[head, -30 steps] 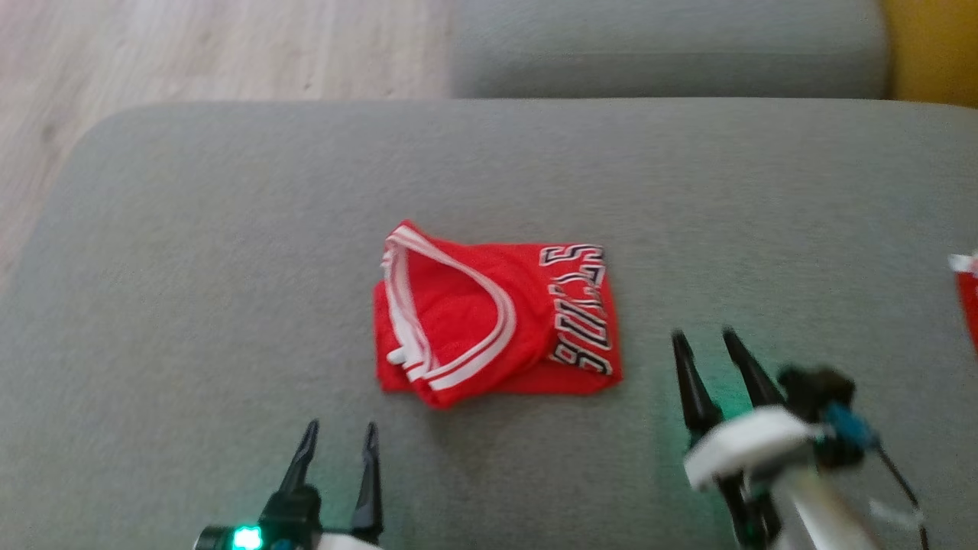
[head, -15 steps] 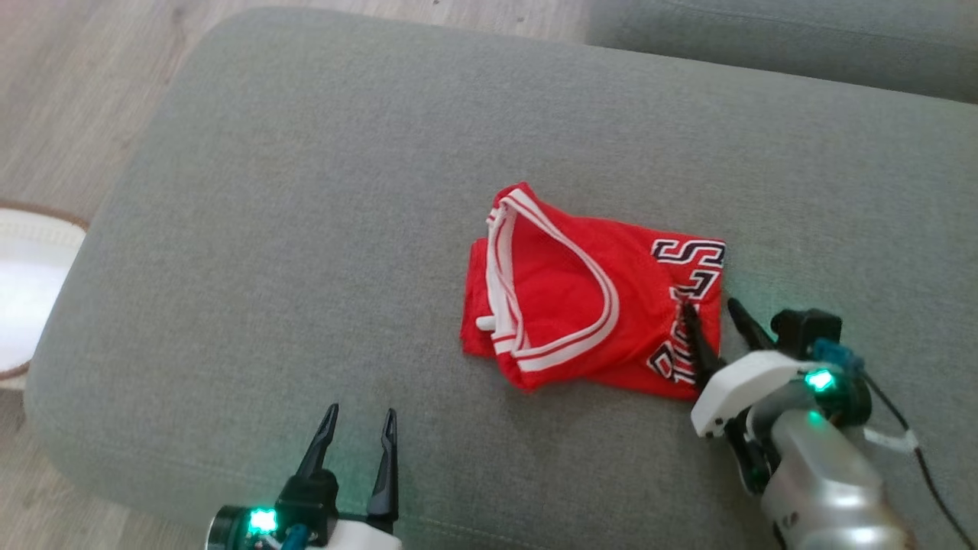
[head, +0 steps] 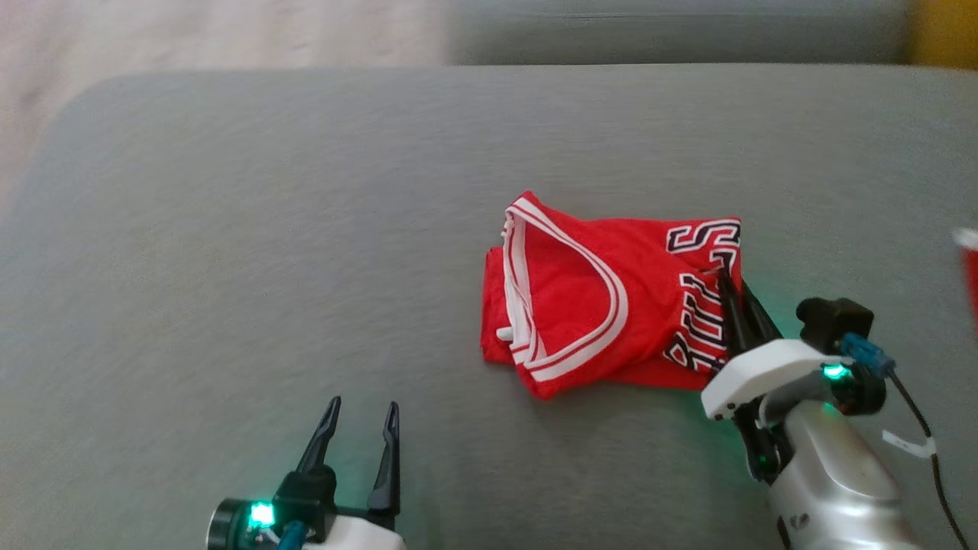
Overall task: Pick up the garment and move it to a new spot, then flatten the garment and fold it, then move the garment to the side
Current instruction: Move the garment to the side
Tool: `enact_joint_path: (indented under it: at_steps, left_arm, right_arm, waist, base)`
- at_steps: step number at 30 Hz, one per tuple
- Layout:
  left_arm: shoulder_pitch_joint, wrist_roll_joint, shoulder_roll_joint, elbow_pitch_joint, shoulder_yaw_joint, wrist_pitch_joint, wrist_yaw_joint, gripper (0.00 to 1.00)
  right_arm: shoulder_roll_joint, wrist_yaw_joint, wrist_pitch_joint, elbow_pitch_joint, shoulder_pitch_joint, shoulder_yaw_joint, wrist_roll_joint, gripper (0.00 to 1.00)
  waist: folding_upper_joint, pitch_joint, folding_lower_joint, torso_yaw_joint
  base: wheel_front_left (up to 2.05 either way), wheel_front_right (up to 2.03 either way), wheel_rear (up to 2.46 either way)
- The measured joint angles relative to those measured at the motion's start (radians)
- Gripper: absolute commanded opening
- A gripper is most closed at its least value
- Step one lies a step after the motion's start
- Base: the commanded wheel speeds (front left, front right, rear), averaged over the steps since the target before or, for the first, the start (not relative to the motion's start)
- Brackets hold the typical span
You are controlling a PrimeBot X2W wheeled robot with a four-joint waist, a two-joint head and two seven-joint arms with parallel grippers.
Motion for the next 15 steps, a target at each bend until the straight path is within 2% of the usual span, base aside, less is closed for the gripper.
enact_joint_path:
  at_steps: [1, 2, 9, 15]
  left_arm:
    - [-0.002, 0.0, 0.0, -0.002, -0.001, 0.0, 0.0, 1.0]
    - [-0.002, 0.0, 0.0, -0.002, -0.001, 0.0, 0.0, 1.0]
    - [-0.066, -0.006, 0.0, -0.006, -0.004, 0.0, 0.0, 1.0]
    - [-0.106, 0.003, -0.001, 0.001, -0.005, 0.0, -0.008, 1.0]
  right_arm:
    - [0.0, 0.0, 0.0, -0.012, 0.0, 0.009, 0.009, 0.0]
    - [0.0, 0.0, 0.0, -0.012, 0.0, 0.009, 0.009, 0.0]
    - [-0.001, 0.0, 0.0, -0.066, -0.001, 0.095, 0.072, 0.0]
    - [-0.002, 0.0, 0.0, -0.093, -0.002, 0.094, 0.083, 0.0]
  waist:
    - [0.0, -0.003, 0.0, -0.031]
    - [0.0, -0.003, 0.0, -0.031]
    - [0.0, -0.002, 0.0, -0.271]
    - [0.0, 0.021, 0.0, -0.465]
  base:
    - [0.0, 0.0, 0.0]
    - [0.0, 0.0, 0.0]
    - [0.0, 0.0, 0.0]
    - [0.0, 0.0, 0.0]
